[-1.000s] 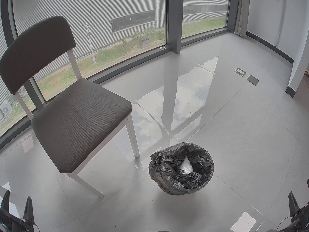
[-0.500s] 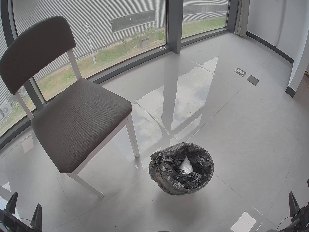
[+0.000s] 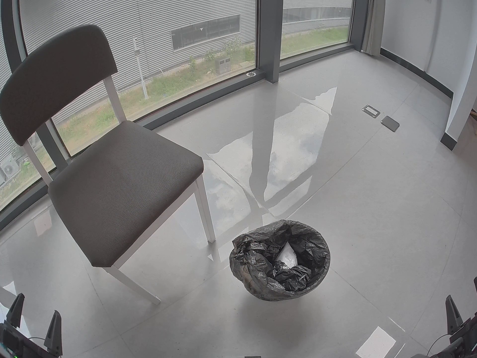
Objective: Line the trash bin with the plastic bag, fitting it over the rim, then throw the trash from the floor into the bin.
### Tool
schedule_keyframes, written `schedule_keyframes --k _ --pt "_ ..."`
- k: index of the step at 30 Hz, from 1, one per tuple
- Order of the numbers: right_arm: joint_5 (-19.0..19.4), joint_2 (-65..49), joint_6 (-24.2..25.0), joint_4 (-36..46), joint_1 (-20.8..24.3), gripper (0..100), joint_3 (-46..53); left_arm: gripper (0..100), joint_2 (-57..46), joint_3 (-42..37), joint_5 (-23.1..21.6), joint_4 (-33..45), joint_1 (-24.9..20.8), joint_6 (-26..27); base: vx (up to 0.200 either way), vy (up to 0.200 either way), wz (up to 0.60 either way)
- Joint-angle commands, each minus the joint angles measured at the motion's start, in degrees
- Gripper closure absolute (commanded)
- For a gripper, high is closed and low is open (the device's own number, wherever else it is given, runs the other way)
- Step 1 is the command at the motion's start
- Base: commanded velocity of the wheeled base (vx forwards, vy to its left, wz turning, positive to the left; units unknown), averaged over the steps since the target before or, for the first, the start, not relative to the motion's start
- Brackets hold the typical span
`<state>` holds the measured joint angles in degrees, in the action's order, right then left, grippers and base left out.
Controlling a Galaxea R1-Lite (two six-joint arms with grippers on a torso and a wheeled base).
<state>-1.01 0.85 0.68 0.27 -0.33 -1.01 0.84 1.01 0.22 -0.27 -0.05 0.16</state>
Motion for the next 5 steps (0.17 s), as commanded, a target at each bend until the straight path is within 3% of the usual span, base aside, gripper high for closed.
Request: schedule_keyframes --k 1,5 --pt "0.0 -0.9 0.0 0.0 0.0 0 1.0 0 -0.8 -1.0 0.0 0.0 0.0 0.0 0.000 0.000 0.00" --pt "0.0 -0.9 0.0 0.0 0.0 0 1.0 0 -0.8 -1.0 0.0 0.0 0.0 0.0 0.000 0.000 0.00"
